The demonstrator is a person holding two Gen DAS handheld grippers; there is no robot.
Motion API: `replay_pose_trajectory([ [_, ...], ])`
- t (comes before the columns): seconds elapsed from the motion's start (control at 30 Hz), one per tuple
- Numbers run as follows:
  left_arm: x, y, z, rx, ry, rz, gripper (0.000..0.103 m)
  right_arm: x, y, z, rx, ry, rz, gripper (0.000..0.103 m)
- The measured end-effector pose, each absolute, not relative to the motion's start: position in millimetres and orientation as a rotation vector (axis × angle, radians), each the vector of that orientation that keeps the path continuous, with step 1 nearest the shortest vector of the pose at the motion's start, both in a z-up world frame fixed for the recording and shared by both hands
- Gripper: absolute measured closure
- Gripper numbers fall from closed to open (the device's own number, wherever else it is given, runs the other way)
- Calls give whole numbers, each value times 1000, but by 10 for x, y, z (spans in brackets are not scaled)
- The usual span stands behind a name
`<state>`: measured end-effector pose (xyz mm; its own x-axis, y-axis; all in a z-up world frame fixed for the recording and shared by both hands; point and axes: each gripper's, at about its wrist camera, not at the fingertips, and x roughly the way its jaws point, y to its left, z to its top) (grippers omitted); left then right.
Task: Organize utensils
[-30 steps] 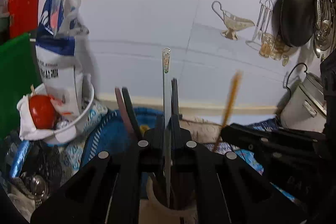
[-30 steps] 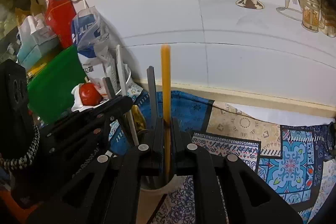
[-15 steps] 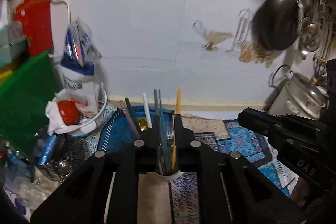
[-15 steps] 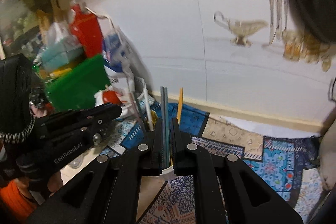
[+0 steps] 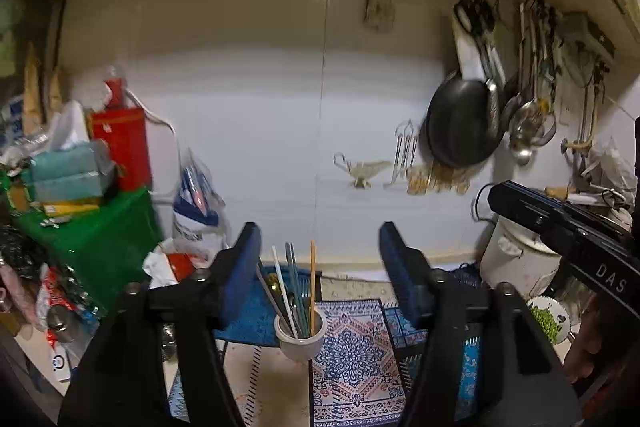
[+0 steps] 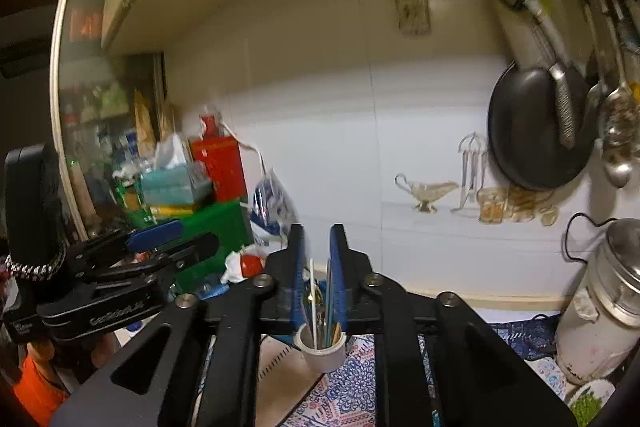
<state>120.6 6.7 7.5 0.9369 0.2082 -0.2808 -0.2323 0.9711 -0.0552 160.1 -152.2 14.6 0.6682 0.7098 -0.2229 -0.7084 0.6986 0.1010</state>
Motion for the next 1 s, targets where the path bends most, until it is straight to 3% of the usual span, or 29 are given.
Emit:
replay_pose_trajectory([
  [0.07, 1058, 8, 122, -83, 249, 241, 32, 1500, -1565, 173, 1, 233, 778, 82],
  [0.13, 917, -47, 162, -76, 226, 256, 22, 1403, -1562, 180, -14, 221, 758, 71],
  [0.2, 803, -81, 189, -75, 202, 273, 12, 1329, -1597, 176, -14, 216, 755, 48],
  [0.23, 746, -95, 196, -73, 186, 289, 10, 1284, -1597, 175, -11, 207, 743, 43],
  [0.47, 520, -135, 212, -62, 158, 315, 6, 1005, -1623, 212, -28, 130, 626, 7],
  [1.0, 181, -39, 225, -58, 155, 277, 3, 620, -1590, 208, -29, 143, 519, 2],
])
